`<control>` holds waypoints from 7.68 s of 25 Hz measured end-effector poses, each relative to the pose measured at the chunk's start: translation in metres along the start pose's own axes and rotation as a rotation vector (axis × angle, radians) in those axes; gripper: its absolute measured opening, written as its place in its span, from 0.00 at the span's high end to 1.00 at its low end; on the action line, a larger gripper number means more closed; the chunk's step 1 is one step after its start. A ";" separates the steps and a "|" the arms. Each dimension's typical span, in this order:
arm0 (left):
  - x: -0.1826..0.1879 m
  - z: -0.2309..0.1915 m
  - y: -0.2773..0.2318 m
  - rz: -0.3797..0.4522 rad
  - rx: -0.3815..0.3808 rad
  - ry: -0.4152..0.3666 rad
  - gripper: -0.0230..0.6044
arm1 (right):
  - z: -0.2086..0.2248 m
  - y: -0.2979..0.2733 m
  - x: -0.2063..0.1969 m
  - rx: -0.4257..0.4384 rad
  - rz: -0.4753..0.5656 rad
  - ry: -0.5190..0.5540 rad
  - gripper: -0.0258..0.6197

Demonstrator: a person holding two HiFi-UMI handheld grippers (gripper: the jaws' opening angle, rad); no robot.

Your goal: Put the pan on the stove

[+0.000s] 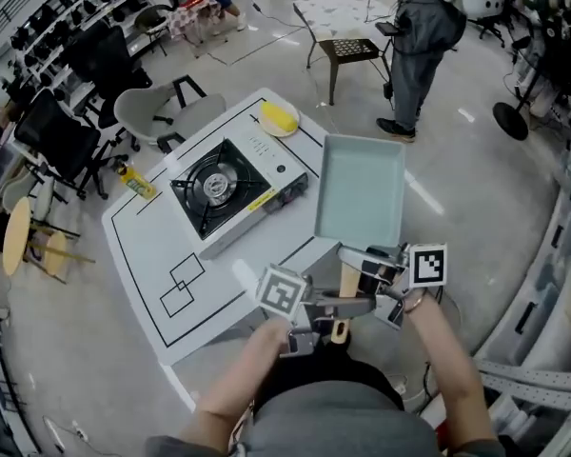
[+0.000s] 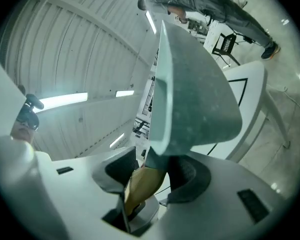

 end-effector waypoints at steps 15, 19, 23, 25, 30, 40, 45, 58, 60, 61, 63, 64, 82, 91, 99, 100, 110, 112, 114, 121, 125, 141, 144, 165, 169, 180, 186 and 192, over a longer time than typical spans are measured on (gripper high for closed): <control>0.013 0.018 0.089 0.319 0.148 -0.134 0.89 | -0.009 -0.134 0.018 0.153 -0.337 0.067 0.68; 0.022 0.022 0.110 0.392 0.140 -0.161 0.89 | -0.011 -0.167 0.023 0.174 -0.400 0.082 0.68; 0.031 0.028 0.132 0.447 0.172 -0.180 0.89 | -0.016 -0.200 0.030 0.203 -0.460 0.097 0.68; 0.034 0.029 0.143 0.476 0.168 -0.191 0.89 | -0.019 -0.216 0.031 0.221 -0.481 0.099 0.68; 0.039 0.039 0.162 0.551 0.154 -0.191 0.89 | -0.025 -0.246 0.030 0.231 -0.542 0.102 0.68; 0.044 0.041 0.176 0.629 0.154 -0.166 0.88 | -0.022 -0.272 0.031 0.228 -0.615 0.065 0.68; 0.049 0.043 0.173 0.676 0.166 -0.165 0.88 | -0.022 -0.279 0.037 0.245 -0.662 0.051 0.68; 0.066 0.041 0.178 0.773 0.180 -0.155 0.88 | -0.011 -0.303 0.047 0.246 -0.766 0.014 0.68; 0.067 0.039 0.179 0.788 0.173 -0.142 0.88 | -0.009 -0.306 0.047 0.242 -0.780 0.009 0.68; 0.068 0.039 0.180 0.795 0.170 -0.135 0.88 | -0.008 -0.307 0.048 0.237 -0.787 0.004 0.68; 0.070 0.039 0.180 0.803 0.165 -0.127 0.88 | -0.007 -0.308 0.049 0.227 -0.797 -0.009 0.68; 0.071 0.039 0.180 0.804 0.163 -0.124 0.88 | -0.007 -0.308 0.050 0.223 -0.800 -0.016 0.68; 0.080 0.035 0.183 0.878 0.091 -0.054 0.87 | 0.007 -0.316 0.054 0.164 -0.843 -0.112 0.67; 0.082 0.033 0.186 0.903 0.078 -0.026 0.88 | 0.010 -0.319 0.055 0.168 -0.839 -0.164 0.67; 0.082 0.033 0.184 0.909 0.074 -0.017 0.88 | 0.011 -0.318 0.056 0.164 -0.839 -0.164 0.67; 0.082 0.032 0.184 0.909 0.074 -0.019 0.88 | 0.011 -0.318 0.056 0.163 -0.840 -0.164 0.67; 0.081 0.032 0.182 0.921 0.063 -0.018 0.89 | 0.009 -0.316 0.057 0.168 -0.844 -0.164 0.66; 0.081 0.031 0.182 0.923 0.059 -0.014 0.89 | 0.010 -0.316 0.057 0.177 -0.841 -0.166 0.65; 0.082 0.031 0.183 0.923 0.057 -0.013 0.89 | 0.011 -0.316 0.057 0.185 -0.840 -0.166 0.64; 0.079 0.030 0.188 0.944 0.042 -0.010 0.89 | 0.014 -0.306 0.058 0.201 -0.870 -0.152 0.64; 0.081 0.029 0.189 0.939 0.047 -0.012 0.89 | 0.018 -0.297 0.062 0.196 -0.856 -0.163 0.64; 0.082 0.031 0.189 0.956 0.055 -0.010 0.89 | 0.003 -0.247 0.118 0.051 -0.595 0.135 0.69; 0.083 0.031 0.188 0.960 0.057 -0.015 0.89 | -0.010 -0.242 0.130 0.041 -0.517 0.220 0.72; 0.082 0.030 0.186 0.970 0.077 -0.023 0.89 | -0.066 -0.206 0.127 -0.102 -0.167 0.733 0.95; 0.083 0.030 0.185 0.970 0.081 -0.023 0.89 | -0.067 -0.202 0.122 -0.122 -0.161 0.754 0.95; 0.084 0.029 0.184 0.963 0.067 -0.021 0.89 | -0.068 -0.196 0.119 -0.139 -0.136 0.833 0.96; 0.084 0.032 0.184 0.970 0.071 -0.006 0.90 | -0.067 -0.198 0.118 -0.134 -0.136 0.821 0.96; 0.083 0.032 0.184 0.970 0.072 -0.005 0.90 | -0.065 -0.201 0.118 -0.135 -0.137 0.831 0.96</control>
Point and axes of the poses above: the fingertips, and each gripper's own axes: y backward along the fingers, z to its right, x out of its top, the point moved 10 cm from there along y, backward along the fingers, and after that the axes turned 13 degrees about -x, right-handed, at the moved point
